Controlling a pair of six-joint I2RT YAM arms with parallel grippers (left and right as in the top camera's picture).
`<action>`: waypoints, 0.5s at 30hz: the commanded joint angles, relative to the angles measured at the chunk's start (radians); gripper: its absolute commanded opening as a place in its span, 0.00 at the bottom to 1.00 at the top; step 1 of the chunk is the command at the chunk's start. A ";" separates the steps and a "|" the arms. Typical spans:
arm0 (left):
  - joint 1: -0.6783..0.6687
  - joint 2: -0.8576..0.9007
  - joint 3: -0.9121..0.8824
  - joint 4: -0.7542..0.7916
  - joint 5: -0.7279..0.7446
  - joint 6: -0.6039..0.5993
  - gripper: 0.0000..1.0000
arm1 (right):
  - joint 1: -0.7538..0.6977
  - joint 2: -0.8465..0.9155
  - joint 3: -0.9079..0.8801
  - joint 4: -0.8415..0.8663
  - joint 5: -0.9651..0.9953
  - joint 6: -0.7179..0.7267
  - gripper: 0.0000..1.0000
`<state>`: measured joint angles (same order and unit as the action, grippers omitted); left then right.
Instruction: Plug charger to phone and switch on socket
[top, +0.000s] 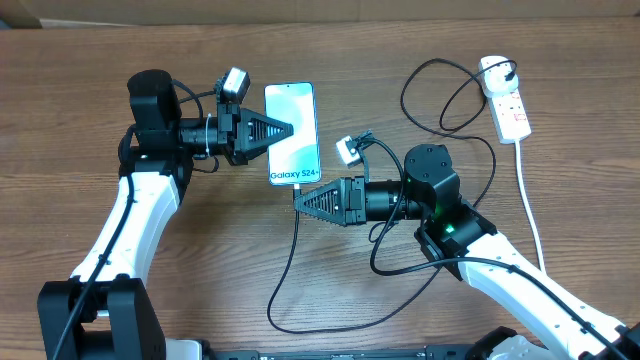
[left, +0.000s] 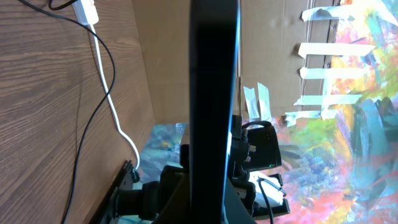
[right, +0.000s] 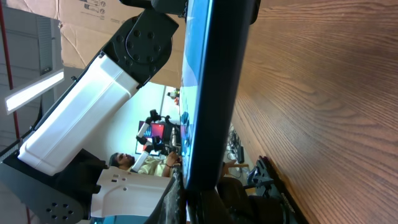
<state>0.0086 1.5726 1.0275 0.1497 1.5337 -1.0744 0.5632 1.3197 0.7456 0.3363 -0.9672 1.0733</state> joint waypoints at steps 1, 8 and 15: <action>0.004 -0.020 0.023 0.003 0.031 0.012 0.04 | -0.002 -0.001 0.004 0.007 0.006 0.013 0.04; 0.004 -0.020 0.023 0.003 0.031 0.012 0.04 | -0.002 -0.001 0.004 0.007 0.009 0.024 0.04; 0.003 -0.020 0.023 0.004 0.032 0.013 0.04 | -0.002 -0.001 0.004 0.007 0.009 0.028 0.04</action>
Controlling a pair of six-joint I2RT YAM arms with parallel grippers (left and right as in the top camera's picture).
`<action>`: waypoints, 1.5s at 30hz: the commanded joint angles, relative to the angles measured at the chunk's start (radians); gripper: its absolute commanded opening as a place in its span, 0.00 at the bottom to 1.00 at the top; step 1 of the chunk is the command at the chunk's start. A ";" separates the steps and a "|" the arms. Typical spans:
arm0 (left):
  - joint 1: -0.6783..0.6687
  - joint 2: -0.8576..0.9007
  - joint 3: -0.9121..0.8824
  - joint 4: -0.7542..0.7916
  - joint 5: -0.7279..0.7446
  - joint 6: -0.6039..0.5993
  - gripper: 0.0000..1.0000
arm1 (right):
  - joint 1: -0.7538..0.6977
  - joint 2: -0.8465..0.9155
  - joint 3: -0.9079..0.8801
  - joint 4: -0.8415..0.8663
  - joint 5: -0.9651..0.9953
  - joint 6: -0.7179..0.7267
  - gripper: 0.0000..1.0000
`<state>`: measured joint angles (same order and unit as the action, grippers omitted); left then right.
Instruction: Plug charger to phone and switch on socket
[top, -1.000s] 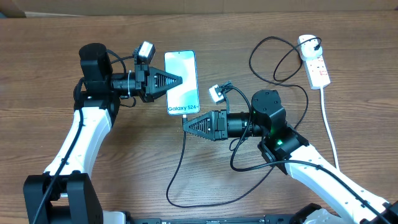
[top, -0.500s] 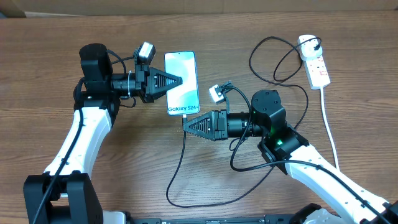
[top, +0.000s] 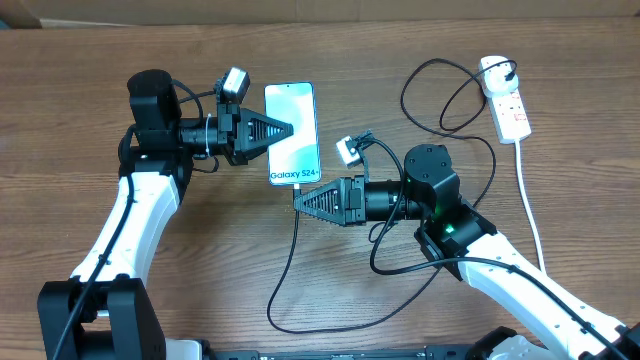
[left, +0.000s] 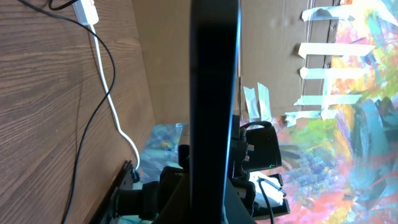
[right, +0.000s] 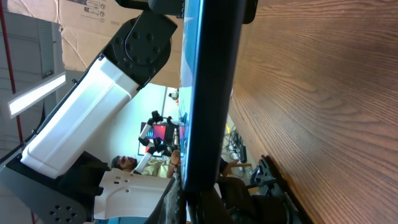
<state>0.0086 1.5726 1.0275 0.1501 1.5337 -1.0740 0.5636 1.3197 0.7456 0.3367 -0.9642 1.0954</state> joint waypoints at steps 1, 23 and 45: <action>0.003 -0.020 0.023 0.003 0.032 0.012 0.04 | -0.002 -0.001 0.004 0.007 0.006 0.009 0.04; 0.001 -0.020 0.023 0.003 0.046 0.012 0.04 | -0.002 0.001 0.004 0.023 0.010 0.039 0.04; -0.016 -0.020 0.023 0.004 0.044 0.013 0.04 | -0.002 0.032 0.004 0.041 0.013 0.068 0.04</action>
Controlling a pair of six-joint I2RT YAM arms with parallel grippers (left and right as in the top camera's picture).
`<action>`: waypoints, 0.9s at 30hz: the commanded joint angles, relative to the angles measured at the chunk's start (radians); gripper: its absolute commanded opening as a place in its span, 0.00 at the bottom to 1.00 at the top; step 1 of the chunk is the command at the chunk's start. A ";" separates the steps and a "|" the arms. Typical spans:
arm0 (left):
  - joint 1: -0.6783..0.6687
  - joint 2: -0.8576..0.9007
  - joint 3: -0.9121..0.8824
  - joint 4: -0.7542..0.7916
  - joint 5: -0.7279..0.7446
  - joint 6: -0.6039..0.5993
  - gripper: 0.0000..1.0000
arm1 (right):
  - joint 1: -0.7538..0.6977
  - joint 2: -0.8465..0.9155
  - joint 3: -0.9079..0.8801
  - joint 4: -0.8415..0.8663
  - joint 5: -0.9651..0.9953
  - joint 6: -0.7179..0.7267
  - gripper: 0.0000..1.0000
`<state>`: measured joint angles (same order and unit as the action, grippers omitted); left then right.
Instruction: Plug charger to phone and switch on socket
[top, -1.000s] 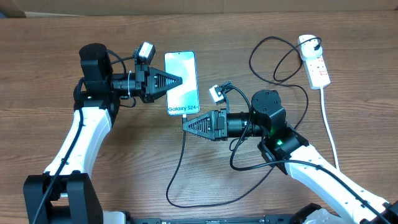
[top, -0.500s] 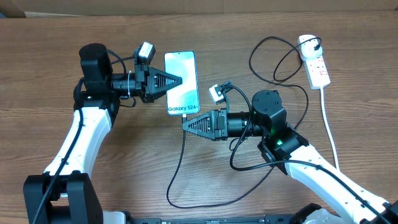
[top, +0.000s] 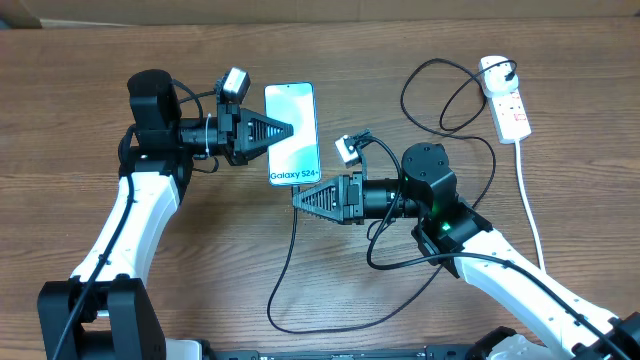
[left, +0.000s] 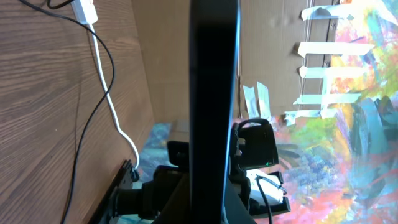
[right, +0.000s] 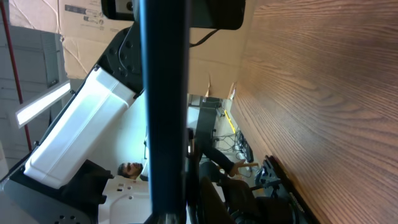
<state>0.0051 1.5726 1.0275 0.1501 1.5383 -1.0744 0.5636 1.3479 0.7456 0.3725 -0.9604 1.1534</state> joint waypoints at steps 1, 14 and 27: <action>-0.012 -0.020 0.023 0.004 0.040 0.013 0.04 | -0.002 0.004 0.004 0.005 0.009 0.010 0.04; -0.002 -0.020 0.023 0.004 -0.032 0.021 0.04 | -0.002 0.003 0.004 0.016 -0.047 0.026 0.04; 0.049 -0.019 0.023 0.003 -0.008 0.019 0.04 | -0.003 0.003 0.004 0.016 -0.050 0.029 0.04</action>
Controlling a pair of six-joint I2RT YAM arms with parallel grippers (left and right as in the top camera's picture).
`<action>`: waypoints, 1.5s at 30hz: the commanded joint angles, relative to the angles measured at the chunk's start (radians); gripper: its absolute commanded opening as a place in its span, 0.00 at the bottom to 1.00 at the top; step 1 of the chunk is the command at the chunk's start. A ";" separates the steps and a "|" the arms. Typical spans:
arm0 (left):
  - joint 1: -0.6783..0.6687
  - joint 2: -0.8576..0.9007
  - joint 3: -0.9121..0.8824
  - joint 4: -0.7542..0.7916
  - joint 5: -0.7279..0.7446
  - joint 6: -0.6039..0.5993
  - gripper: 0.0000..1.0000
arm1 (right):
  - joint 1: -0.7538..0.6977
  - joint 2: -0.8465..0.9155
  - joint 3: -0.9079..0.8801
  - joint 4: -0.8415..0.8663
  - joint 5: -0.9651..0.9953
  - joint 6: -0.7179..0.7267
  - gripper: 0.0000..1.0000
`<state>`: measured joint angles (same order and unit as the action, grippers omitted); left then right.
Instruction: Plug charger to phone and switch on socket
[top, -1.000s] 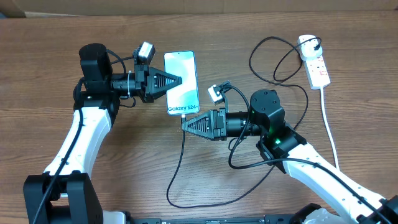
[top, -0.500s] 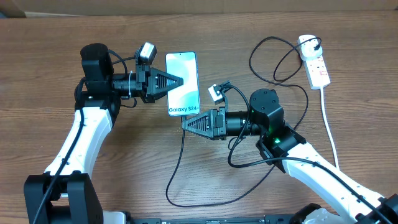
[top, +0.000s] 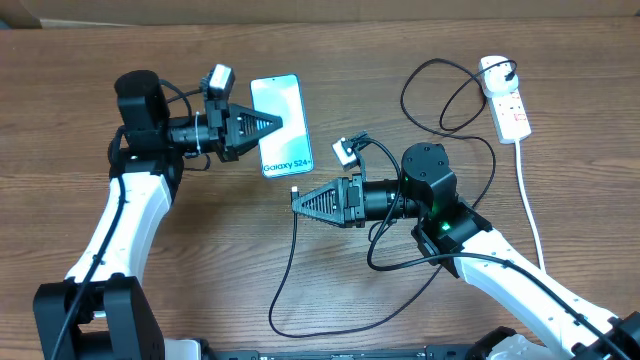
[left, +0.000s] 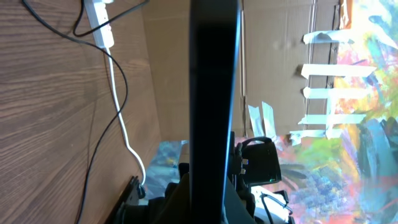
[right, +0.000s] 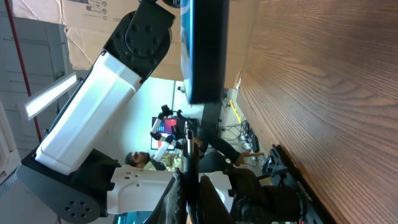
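My left gripper (top: 272, 126) is shut on the side of a Galaxy phone (top: 283, 126), held screen-up and slightly tilted; in the left wrist view the phone (left: 214, 93) fills the middle as a dark edge-on bar. My right gripper (top: 297, 200) is shut on the plug of the black charger cable (top: 290, 262). The plug tip (top: 295, 189) sits a little below and right of the phone's lower end, apart from it. From the right wrist, the phone (right: 205, 50) hangs above the held plug (right: 188, 168). The white socket strip (top: 508, 104) lies far right.
The black cable loops down toward the front edge of the wooden table (top: 90, 60), then back behind my right arm to the charger (top: 497, 68) in the strip. The strip's white lead (top: 530, 210) runs down the right side.
My left gripper has moved up and to the left with the phone, now slightly tilted. The phone's lower end, which met the plug before, now stands apart from it. My right gripper has barely moved.
At the first two moments my left gripper held the phone and my right gripper held the plug right at its lower end. Then the right gripper had shifted slightly left, the plug still against the phone. Now the phone is up and left, clear of the plug.
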<state>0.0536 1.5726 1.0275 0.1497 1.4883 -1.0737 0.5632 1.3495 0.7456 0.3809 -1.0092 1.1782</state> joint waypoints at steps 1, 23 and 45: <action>0.000 -0.019 0.023 0.003 0.048 0.019 0.04 | -0.003 0.002 0.004 0.008 -0.001 0.004 0.04; -0.037 -0.019 0.023 -0.022 0.073 0.019 0.04 | -0.001 0.002 0.004 0.030 0.021 0.008 0.04; -0.037 -0.019 0.023 -0.022 0.092 0.019 0.04 | -0.001 0.002 0.004 0.031 0.032 0.008 0.04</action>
<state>0.0208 1.5726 1.0275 0.1261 1.5341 -1.0710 0.5636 1.3495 0.7456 0.4007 -0.9878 1.1793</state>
